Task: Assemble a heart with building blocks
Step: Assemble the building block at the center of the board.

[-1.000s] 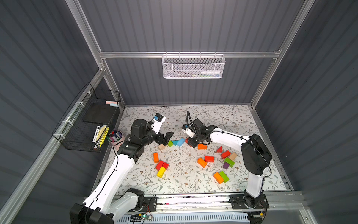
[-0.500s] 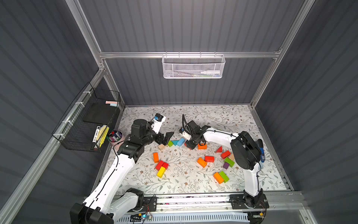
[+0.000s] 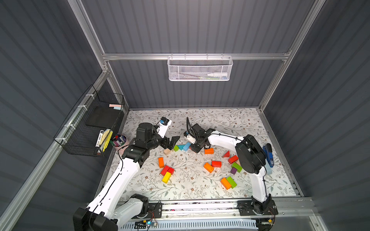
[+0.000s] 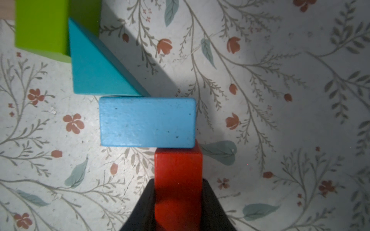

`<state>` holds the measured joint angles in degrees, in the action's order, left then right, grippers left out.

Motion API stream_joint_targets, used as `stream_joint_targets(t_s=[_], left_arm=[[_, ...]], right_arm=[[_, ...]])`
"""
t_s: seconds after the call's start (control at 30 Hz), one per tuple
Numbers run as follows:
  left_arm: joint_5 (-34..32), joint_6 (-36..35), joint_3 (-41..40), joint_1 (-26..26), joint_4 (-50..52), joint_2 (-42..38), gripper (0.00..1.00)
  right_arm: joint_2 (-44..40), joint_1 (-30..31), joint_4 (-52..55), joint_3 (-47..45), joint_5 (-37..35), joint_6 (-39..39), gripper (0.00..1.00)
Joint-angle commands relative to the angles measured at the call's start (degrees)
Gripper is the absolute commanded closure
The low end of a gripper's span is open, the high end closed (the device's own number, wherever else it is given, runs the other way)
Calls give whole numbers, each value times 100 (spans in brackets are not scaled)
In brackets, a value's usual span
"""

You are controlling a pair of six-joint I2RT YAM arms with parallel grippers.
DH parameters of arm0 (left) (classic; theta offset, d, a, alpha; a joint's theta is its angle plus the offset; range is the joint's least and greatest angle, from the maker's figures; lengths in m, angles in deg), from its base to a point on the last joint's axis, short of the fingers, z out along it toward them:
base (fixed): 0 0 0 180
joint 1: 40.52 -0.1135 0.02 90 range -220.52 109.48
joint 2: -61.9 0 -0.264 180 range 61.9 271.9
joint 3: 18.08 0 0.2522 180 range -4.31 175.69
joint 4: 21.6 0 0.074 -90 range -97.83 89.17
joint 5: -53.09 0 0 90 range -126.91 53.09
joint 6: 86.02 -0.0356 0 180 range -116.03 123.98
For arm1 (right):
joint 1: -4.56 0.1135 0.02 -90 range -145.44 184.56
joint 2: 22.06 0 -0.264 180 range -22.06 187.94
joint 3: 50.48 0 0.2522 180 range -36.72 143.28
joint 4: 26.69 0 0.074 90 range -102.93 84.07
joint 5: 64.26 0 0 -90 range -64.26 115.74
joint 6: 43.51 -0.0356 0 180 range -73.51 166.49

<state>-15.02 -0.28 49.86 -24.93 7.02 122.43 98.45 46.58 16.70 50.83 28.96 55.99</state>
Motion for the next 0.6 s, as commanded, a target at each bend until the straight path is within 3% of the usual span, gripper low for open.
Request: stream_joint_targets(t_s=[0.0, 0.23, 0.57], left_arm=[[85, -33, -32, 5, 1, 2, 1], [83, -14, -44, 5, 5, -15, 1], [-279, 290, -74, 5, 5, -25, 1]], right_arm=[[65, 39, 120, 119, -24, 148, 82], [78, 56, 110, 157, -98, 123, 72], [-579, 54, 132, -79, -75, -25, 45]])
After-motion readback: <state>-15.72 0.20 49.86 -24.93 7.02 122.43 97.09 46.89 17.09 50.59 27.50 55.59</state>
